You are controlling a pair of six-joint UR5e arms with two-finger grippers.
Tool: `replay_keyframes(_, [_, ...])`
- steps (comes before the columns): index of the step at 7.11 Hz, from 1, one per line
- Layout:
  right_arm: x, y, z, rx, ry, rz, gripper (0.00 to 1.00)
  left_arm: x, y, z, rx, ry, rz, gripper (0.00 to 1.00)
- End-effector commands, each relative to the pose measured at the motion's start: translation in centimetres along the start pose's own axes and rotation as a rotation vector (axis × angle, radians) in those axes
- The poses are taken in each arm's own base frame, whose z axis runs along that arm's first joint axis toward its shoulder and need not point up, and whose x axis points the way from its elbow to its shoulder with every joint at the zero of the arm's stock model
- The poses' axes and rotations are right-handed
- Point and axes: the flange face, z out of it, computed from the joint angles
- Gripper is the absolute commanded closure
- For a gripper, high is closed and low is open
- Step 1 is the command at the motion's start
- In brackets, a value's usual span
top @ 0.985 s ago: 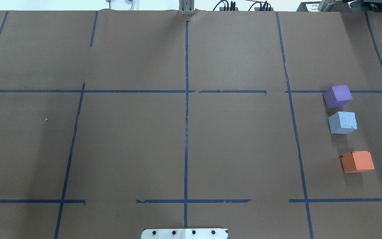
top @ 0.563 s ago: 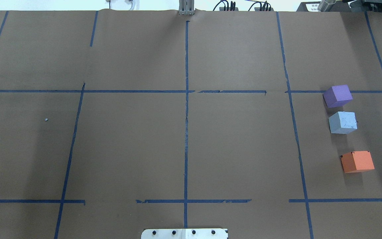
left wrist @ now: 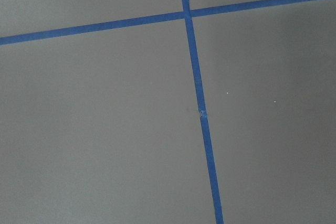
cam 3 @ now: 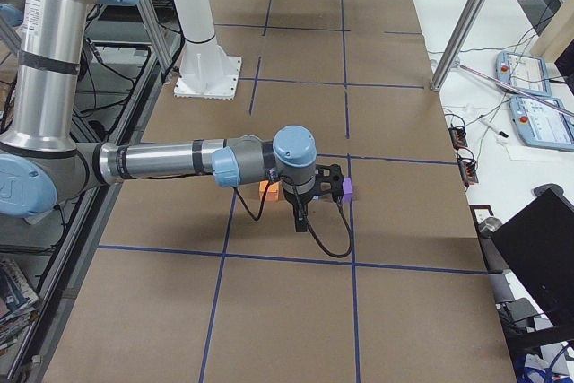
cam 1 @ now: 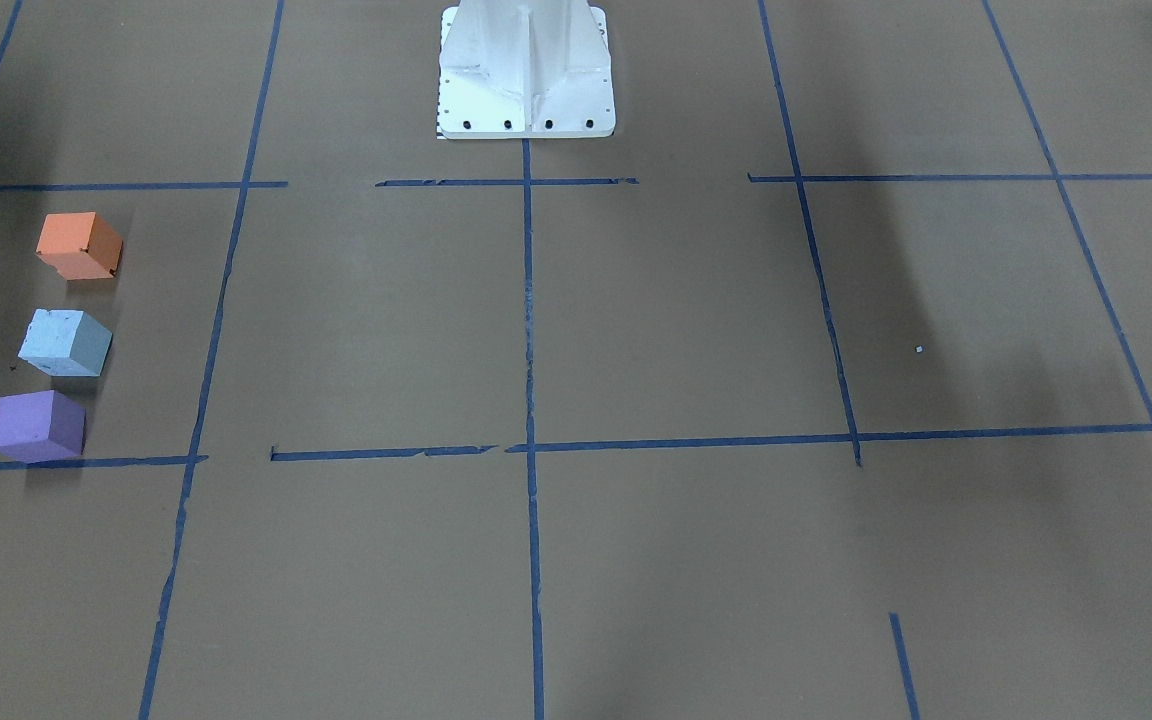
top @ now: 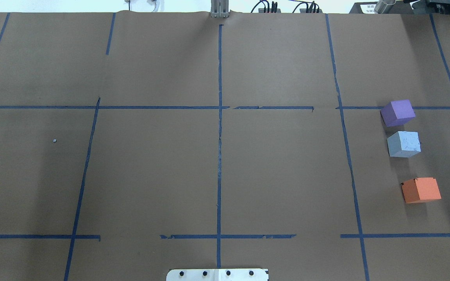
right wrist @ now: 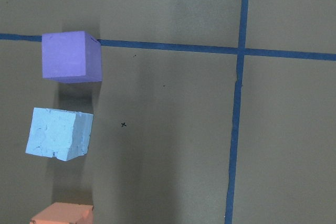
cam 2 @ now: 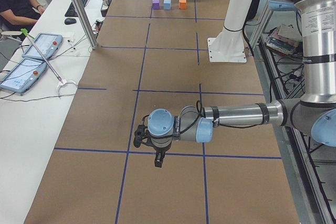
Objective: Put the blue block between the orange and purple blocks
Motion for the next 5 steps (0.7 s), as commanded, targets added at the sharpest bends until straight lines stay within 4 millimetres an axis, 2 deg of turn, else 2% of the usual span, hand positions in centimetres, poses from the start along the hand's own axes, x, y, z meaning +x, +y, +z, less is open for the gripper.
replay_keyframes(1, [0.22, -0.13, -0.49, 0.014, 0.005, 0.004, 0.0, -0.51, 0.46, 0.58, -0.013, -0.003, -0.012, 0.0])
replay_keyframes(3, [0.75, 0.13, -0.12, 0.006, 0.017, 0.018, 0.0, -0.66, 0.58, 0.57, -0.011, -0.003, -0.013, 0.0])
replay_keyframes(5, [1.03, 0.69, 0.09, -0.001, 0.016, 0.027, 0.0, -0.41, -0.39, 0.41, -0.004, -0.004, -0.001, 0.0])
